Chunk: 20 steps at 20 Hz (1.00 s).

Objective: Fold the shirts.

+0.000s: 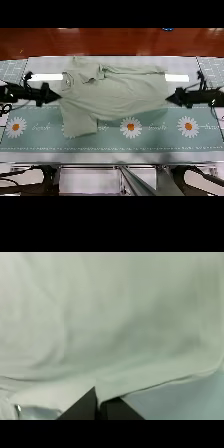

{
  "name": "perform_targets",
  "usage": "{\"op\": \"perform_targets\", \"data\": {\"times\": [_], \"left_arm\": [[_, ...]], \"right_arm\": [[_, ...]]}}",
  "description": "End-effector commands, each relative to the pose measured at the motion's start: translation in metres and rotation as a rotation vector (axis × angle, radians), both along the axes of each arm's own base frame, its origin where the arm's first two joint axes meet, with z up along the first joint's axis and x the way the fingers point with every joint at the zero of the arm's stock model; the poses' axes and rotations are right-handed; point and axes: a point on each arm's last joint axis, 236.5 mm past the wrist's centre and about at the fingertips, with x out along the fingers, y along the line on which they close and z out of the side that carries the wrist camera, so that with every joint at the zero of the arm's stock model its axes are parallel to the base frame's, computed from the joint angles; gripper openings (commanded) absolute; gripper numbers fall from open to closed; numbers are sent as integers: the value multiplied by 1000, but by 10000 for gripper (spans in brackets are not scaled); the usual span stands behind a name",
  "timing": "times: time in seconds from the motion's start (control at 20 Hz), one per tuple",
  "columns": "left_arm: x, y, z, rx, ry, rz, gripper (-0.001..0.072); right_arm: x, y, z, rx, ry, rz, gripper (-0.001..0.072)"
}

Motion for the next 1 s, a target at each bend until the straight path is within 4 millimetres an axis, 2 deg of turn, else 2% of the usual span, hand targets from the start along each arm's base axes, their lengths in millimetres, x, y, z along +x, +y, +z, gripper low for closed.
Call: {"op": "perform_targets", "data": {"times": [0.0,0.1,0.15,0.25,0.3,0.35,0.45,0.55,0.7,0.85,0.95], "left_arm": [[46,11,150,-16,-411,51,17],[47,22,238,73,-624,60,17],[42,23,281,101,-708,75,17],[20,15,357,161,-876,77,17],[5,10,388,198,-959,71,17],[-13,4,418,236,-1039,69,17],[-45,4,462,398,-1218,91,17],[-85,-2,492,489,-1305,146,17],[-146,-23,512,602,-1374,179,17],[-197,-24,510,723,-1361,227,17],[-227,-7,500,809,-1330,252,17]], "right_arm": [[50,-11,134,-124,-280,18,18],[61,-28,224,-238,-448,-22,18],[56,-25,272,-262,-546,-20,18],[31,-8,352,-306,-730,7,18],[13,-3,386,-338,-815,3,18],[-5,-2,412,-376,-879,-11,18],[-50,-2,452,-457,-986,-52,18],[-97,2,474,-531,-1053,-74,18],[-161,-4,486,-664,-1094,-126,18],[-208,-12,489,-749,-1100,-190,19],[-228,-21,483,-786,-1071,-232,18]]}}
